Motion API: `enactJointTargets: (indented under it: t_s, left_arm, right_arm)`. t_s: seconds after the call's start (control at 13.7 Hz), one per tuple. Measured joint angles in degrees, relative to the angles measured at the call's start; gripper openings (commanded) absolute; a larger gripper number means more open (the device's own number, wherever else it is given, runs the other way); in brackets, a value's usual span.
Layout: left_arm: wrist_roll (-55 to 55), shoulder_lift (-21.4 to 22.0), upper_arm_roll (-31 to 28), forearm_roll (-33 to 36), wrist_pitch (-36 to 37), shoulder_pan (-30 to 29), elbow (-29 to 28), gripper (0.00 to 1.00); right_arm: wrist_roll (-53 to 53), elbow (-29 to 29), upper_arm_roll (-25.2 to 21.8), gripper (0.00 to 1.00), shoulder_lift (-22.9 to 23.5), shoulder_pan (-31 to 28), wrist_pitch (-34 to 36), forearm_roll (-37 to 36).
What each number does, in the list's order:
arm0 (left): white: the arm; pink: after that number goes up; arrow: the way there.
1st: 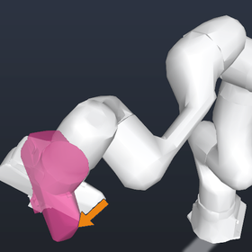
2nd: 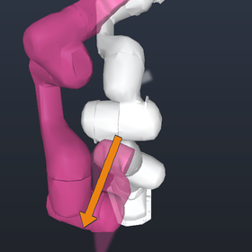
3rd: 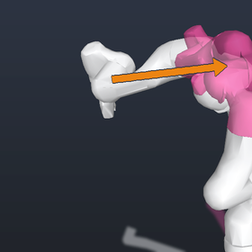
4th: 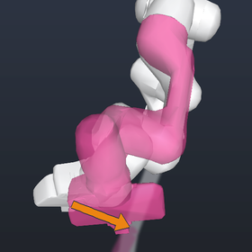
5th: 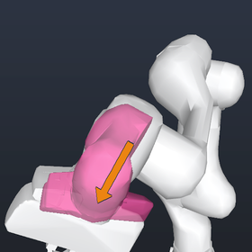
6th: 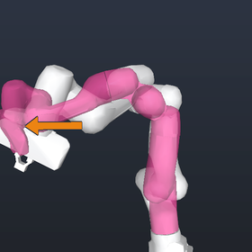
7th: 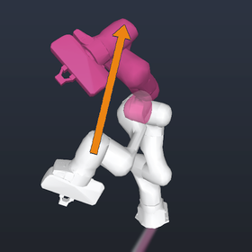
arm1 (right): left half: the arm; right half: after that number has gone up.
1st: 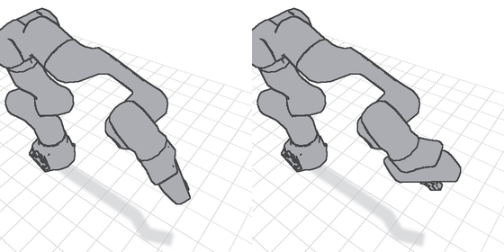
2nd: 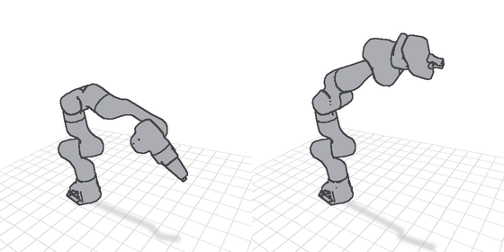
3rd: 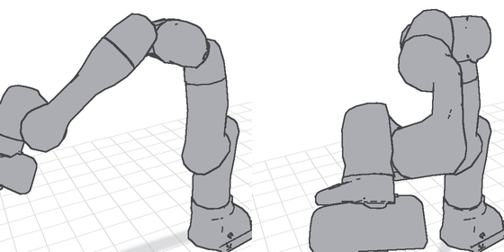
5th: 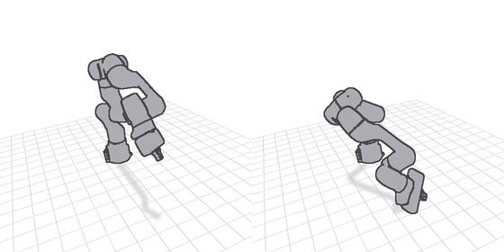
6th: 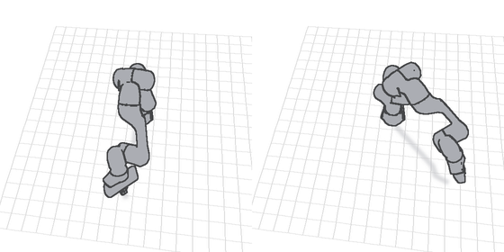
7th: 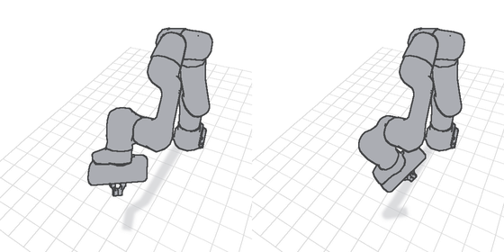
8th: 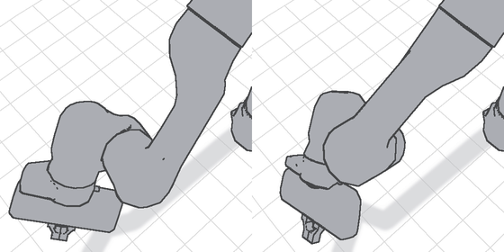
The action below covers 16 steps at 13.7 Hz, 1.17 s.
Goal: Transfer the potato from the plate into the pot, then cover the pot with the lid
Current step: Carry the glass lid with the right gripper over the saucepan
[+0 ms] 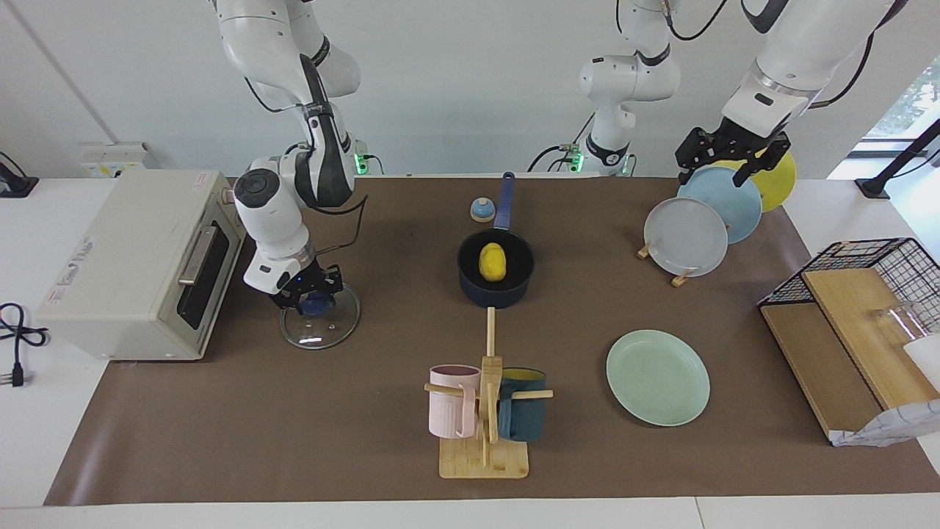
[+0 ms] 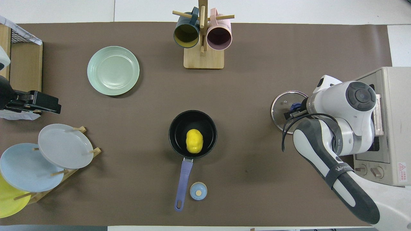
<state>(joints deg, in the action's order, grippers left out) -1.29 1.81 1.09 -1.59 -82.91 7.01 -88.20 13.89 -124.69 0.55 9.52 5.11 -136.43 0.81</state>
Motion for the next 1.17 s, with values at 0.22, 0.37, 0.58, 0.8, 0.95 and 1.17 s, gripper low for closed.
enactJointTargets:
  t_s: [0.22, 0.37, 0.58, 0.8, 0.95, 1.17]
  left_arm:
    - [0.0, 0.0, 0.0, 0.0, 0.0, 0.0, 0.0, 1.0]
    - [0.0, 0.0, 0.0, 0.0, 0.0, 0.0, 0.0, 1.0]
    - [0.0, 0.0, 0.0, 0.0, 0.0, 0.0, 0.0, 1.0]
    - [0.0, 0.0, 0.0, 0.0, 0.0, 0.0, 0.0, 1.0]
    - [0.0, 0.0, 0.0, 0.0, 0.0, 0.0, 0.0, 1.0]
    - [0.0, 0.0, 0.0, 0.0, 0.0, 0.0, 0.0, 1.0]
  right_arm:
    - [-0.4, 3.8, 0.1, 0.18, 0.0, 0.1, 5.8, 0.0]
    - [-3.5, 8.3, 0.1, 0.17, 0.0, 1.7, 11.4, 0.0]
    - [-12.4, 18.0, 0.4, 0.04, -0.1, 7.8, 22.7, 0.0]
    - [-23.9, 27.0, 0.5, 0.01, 0.4, 15.3, 31.2, 0.0]
    - [-32.4, 29.8, 0.6, 0.01, 1.4, 20.5, 32.7, 0.0]
    - [-44.0, 30.3, 0.7, 0.01, 2.9, 27.2, 31.1, -0.1]
